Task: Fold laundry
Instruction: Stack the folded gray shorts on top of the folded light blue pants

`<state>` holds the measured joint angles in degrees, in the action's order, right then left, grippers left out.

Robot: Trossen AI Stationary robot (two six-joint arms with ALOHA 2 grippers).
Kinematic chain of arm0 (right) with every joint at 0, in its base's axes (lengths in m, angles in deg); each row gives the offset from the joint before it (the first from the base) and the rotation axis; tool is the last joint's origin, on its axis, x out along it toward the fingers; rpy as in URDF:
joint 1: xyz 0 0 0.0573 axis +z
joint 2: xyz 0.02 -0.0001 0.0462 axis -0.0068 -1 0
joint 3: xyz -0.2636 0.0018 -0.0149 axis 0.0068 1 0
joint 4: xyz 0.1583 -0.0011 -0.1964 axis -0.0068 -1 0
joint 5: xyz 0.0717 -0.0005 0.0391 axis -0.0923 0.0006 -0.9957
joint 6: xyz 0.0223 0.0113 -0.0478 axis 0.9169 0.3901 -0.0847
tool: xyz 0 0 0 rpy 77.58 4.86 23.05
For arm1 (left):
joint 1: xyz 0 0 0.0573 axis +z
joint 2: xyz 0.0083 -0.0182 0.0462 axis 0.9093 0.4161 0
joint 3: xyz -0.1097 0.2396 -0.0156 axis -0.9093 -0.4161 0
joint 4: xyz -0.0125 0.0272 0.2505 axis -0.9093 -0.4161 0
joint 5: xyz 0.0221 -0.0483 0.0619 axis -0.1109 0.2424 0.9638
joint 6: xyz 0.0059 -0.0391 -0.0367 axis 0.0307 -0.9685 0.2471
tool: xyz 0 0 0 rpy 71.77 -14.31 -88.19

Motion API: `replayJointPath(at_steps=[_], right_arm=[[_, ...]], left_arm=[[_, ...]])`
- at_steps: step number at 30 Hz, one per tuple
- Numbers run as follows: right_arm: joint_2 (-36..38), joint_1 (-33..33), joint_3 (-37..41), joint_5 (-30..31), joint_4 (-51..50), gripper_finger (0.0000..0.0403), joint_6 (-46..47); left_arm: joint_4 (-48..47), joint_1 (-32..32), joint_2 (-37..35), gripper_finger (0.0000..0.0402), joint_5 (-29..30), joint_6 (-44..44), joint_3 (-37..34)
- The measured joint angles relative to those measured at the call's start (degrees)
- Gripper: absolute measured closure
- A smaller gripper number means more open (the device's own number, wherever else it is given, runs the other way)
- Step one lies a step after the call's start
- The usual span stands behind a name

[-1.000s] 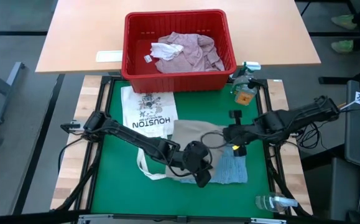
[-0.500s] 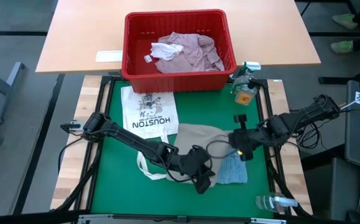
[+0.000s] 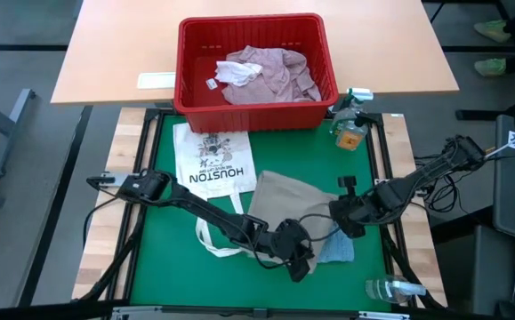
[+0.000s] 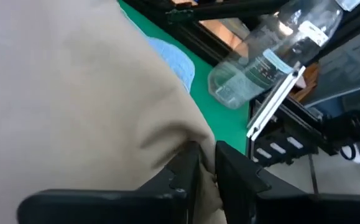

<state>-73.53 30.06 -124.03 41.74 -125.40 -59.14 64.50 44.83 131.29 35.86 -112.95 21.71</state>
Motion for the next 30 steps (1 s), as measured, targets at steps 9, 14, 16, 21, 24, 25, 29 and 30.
replayJointPath(at_steps=[9, 14, 16, 21, 24, 25, 29, 30], right_arm=[[0.0, 0.0, 1.6, 0.0, -0.3, 0.0402, -0.2], [0.0, -0.1, 1.6, 0.0, -0.2, 0.0402, -0.3], [0.0, -0.1, 1.6, 0.0, -0.2, 0.0401, -0.3], [0.0, -0.1, 1.7, -1.6, -0.3, 0.0360, -0.2], [0.0, -0.1, 1.6, -1.6, -0.3, 0.0312, -0.3], [0.0, -0.1, 1.6, -1.6, -0.3, 0.0297, -0.3], [0.0, -0.1, 0.3, -1.9, -1.9, 0.0251, -0.3], [0.0, -0.1, -0.4, -2.6, -2.4, 0.0243, -0.3]], left_arm=[[12.1, 0.5, 5.2, 0.0321, 0.0, 11.2, 0.0], [13.3, 0.6, 4.9, 0.0287, 0.0, 19.5, 0.0], [14.3, 0.6, 4.8, 0.0272, 0.0, 23.0, 0.0], [14.3, 0.7, 4.6, 0.0238, 0.0, 27.9, 0.0], [14.0, 0.8, 4.2, 0.0226, 0.1, 30.5, 0.0], [13.8, 0.8, 3.8, 0.0224, 0.1, 31.7, 0.0], [10.0, 0.8, 0.6, 0.0227, 2.4, 37.1, 0.0], [8.2, 0.8, -0.3, 0.0230, 3.1, 37.7, 0.0]])
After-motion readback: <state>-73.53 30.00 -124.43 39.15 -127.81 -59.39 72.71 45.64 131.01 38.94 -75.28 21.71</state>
